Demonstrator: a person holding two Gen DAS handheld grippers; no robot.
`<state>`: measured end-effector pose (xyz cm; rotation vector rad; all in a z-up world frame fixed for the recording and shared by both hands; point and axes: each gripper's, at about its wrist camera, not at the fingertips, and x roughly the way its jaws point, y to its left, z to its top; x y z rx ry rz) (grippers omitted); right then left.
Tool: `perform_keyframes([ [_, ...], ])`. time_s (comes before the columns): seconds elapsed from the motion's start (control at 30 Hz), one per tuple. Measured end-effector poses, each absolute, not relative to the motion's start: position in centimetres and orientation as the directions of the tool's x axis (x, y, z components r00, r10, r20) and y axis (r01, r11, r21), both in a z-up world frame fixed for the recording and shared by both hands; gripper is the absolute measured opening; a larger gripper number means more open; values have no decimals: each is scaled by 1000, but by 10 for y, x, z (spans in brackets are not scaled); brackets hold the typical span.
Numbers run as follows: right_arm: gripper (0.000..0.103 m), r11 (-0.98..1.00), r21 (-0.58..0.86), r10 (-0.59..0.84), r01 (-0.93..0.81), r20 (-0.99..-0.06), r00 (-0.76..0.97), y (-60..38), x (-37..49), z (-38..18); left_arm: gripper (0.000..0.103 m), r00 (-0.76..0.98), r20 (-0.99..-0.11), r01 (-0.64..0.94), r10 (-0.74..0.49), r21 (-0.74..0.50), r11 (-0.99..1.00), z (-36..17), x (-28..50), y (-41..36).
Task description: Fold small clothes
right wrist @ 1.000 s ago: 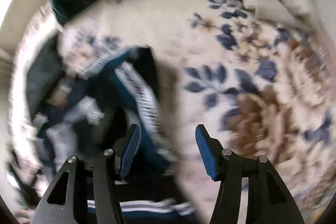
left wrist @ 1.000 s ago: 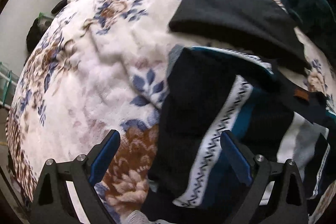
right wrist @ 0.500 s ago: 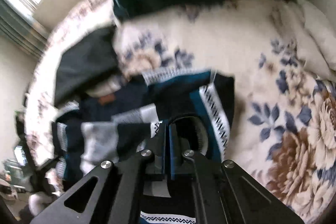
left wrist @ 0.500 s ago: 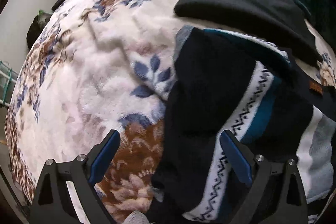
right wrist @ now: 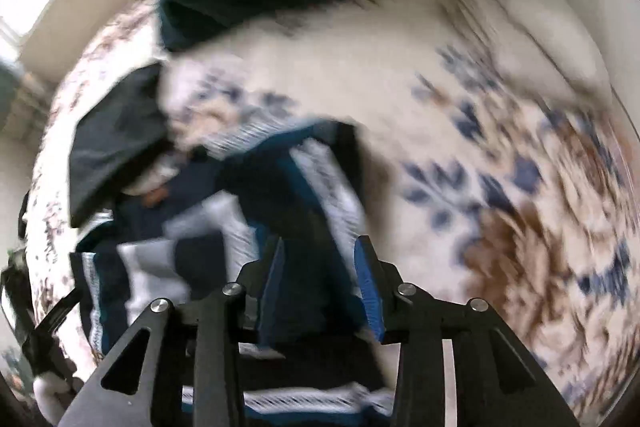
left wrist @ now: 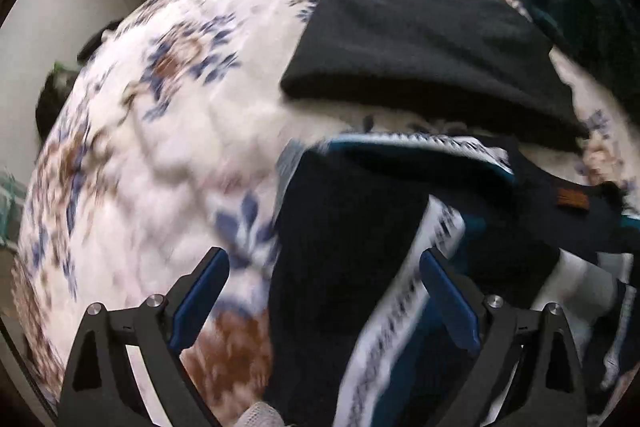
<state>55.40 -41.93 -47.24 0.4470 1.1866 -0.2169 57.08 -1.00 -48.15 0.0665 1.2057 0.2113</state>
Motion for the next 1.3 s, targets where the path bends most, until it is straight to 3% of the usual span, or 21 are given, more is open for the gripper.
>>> perform_keyframes([
  [0.17,45,915,335,267,225,-920,286,-351,610,-525,99,292,-928,-133,231,200,971,-518,611,7],
  [0.3,43,940,255,214,226,-958,191,-337,630,-566,100,279,-942,-178,187,140,974,-520,622,24],
  [0.5,46,931,279,238,234,-952,191,-350,630,-552,100,335,-925,-187,177,119,975,-468,574,23],
  [0.57,54,916,331,283,228,-934,218,-361,610,-525,100,348,-927,-154,139,90,984,-449,540,7],
  [0.6,64,906,351,297,238,-926,233,-372,599,-513,100,343,-932,-130,121,81,988,-442,525,-4],
  [0.7,69,873,381,317,304,-917,240,-400,554,-481,100,324,-945,-24,51,46,999,-426,474,-53],
  [0.87,88,807,417,367,419,-909,198,-449,490,-450,100,243,-969,136,-40,-7,991,-422,384,-156],
  [1.0,89,830,383,359,406,-923,137,-482,464,-444,100,147,-989,106,-11,5,994,-442,320,-212],
  [1.07,88,845,372,364,384,-926,97,-498,455,-459,100,108,-994,83,33,42,996,-452,288,-243],
  [1.1,80,844,380,381,378,-921,76,-506,451,-469,100,97,-994,78,54,62,995,-456,274,-257],
  [1.13,69,836,412,425,362,-904,49,-513,447,-483,100,82,-994,81,77,84,993,-461,257,-274],
  [1.17,45,838,424,447,343,-894,13,-516,446,-493,100,72,-993,92,98,104,990,-466,247,-286],
  [1.2,41,845,429,456,320,-890,-13,-518,447,-499,100,61,-991,113,121,127,986,-471,233,-302],
  [1.3,43,879,432,452,203,-890,-65,-528,444,-499,100,3,-990,177,140,138,974,-491,199,-346],
])
